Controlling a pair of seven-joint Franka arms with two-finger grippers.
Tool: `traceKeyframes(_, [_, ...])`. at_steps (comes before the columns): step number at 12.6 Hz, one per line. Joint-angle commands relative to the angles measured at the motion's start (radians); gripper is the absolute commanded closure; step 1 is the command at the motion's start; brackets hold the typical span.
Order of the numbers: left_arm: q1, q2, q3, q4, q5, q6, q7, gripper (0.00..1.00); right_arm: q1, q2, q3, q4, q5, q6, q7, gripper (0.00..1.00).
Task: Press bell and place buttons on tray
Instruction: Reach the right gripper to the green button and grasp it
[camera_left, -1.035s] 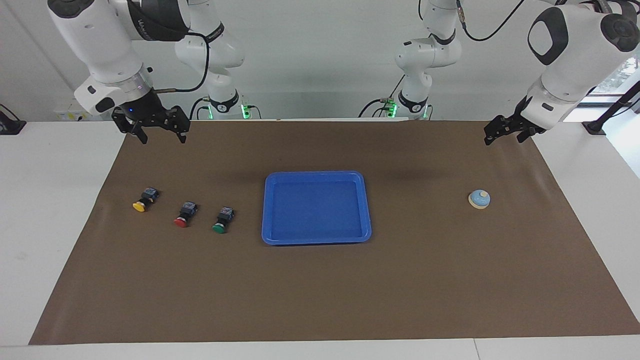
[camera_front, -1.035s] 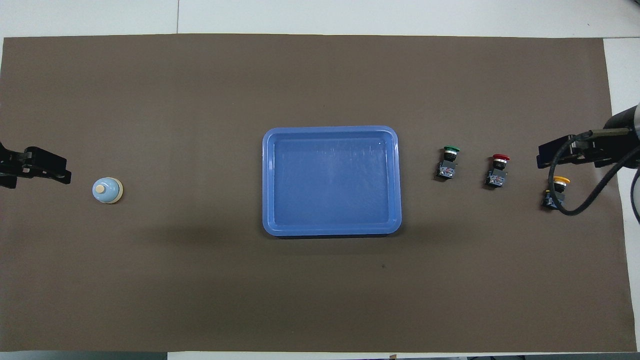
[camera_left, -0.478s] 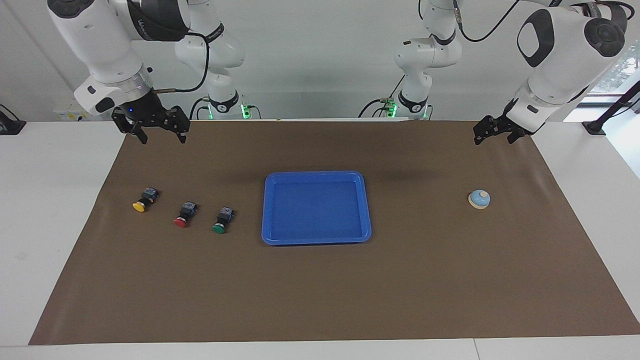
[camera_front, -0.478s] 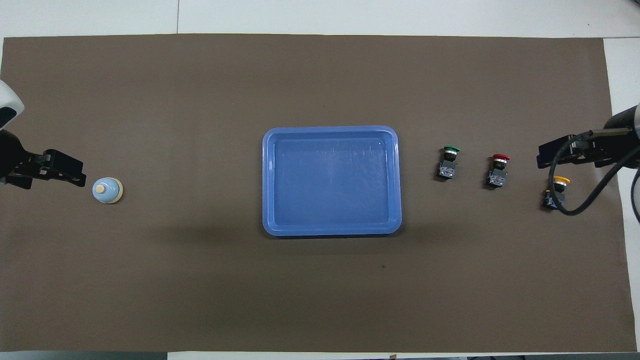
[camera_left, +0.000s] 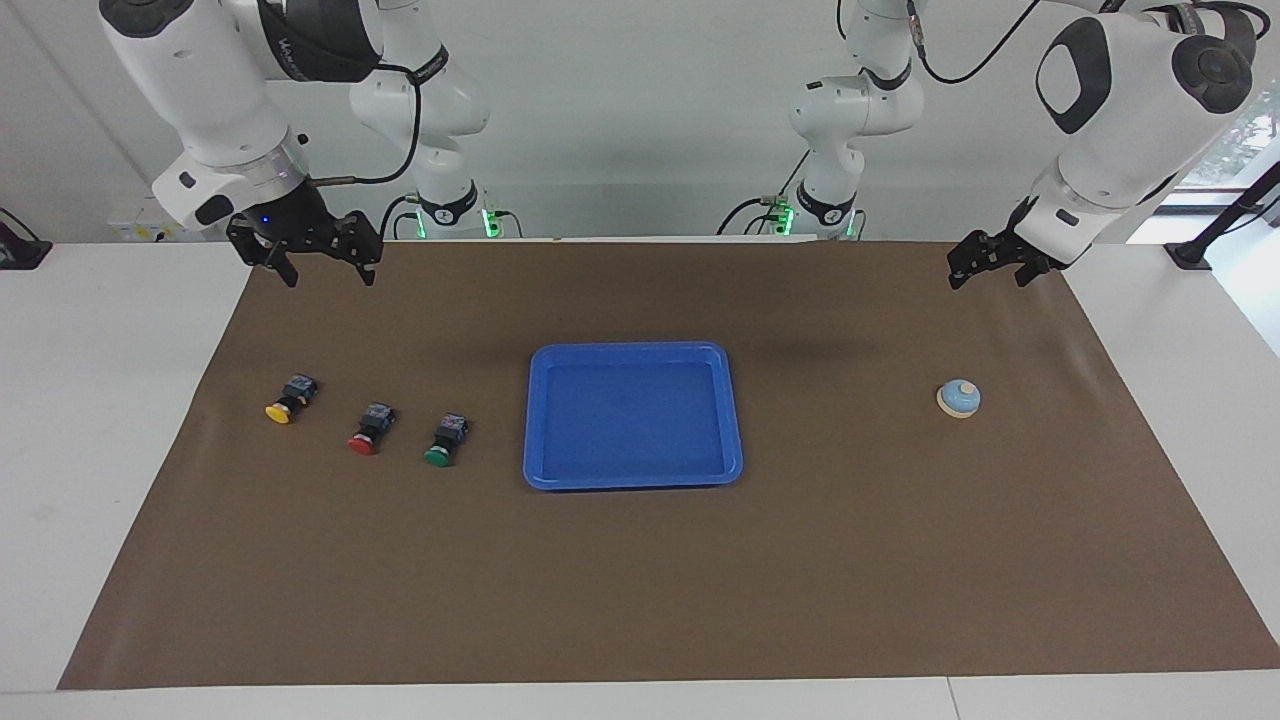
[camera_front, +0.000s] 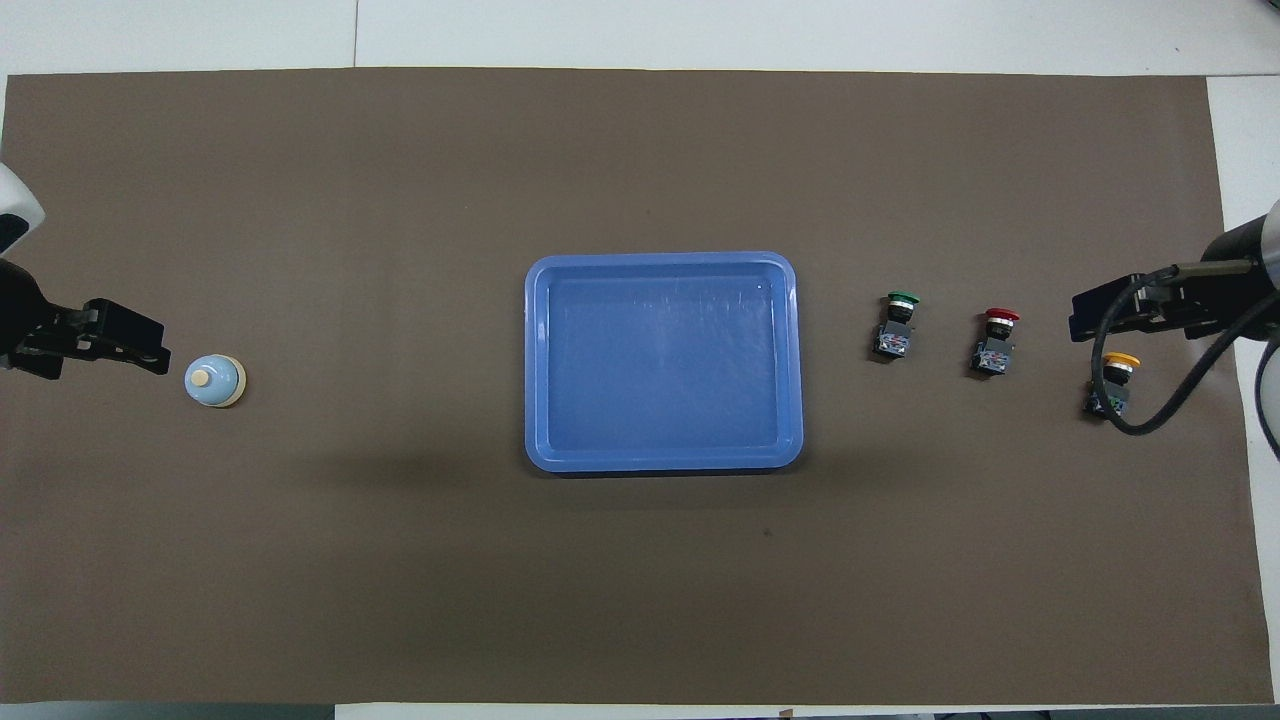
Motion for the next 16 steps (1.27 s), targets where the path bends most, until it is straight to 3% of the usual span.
traceKeyframes(1, [-0.014, -0.01, 0.013, 0.01, -0.006, -0.025, -0.006, 0.0, 0.044, -0.056, 0.002, -0.09, 0.006, 0.061, 0.012, 0.0])
traceKeyframes(4, [-0.014, -0.018, 0.011, 0.003, -0.005, -0.02, -0.006, 0.0, 0.16, -0.113, 0.002, -0.311, 0.006, 0.311, 0.2, 0.0])
traceKeyframes(6, [-0.016, -0.023, 0.01, 0.0, -0.005, -0.017, -0.006, 0.0, 0.18, -0.041, 0.002, -0.347, 0.004, 0.405, 0.271, 0.0])
traceKeyframes(10, [-0.014, -0.023, 0.008, 0.001, -0.005, -0.013, -0.006, 0.0, 0.119, 0.053, 0.0, -0.5, 0.003, 0.685, 0.317, 0.0])
traceKeyframes(16, [-0.002, -0.023, 0.01, 0.001, -0.005, -0.013, -0.009, 0.0, 0.118, 0.215, -0.001, -0.534, 0.001, 0.929, 0.408, 0.01])
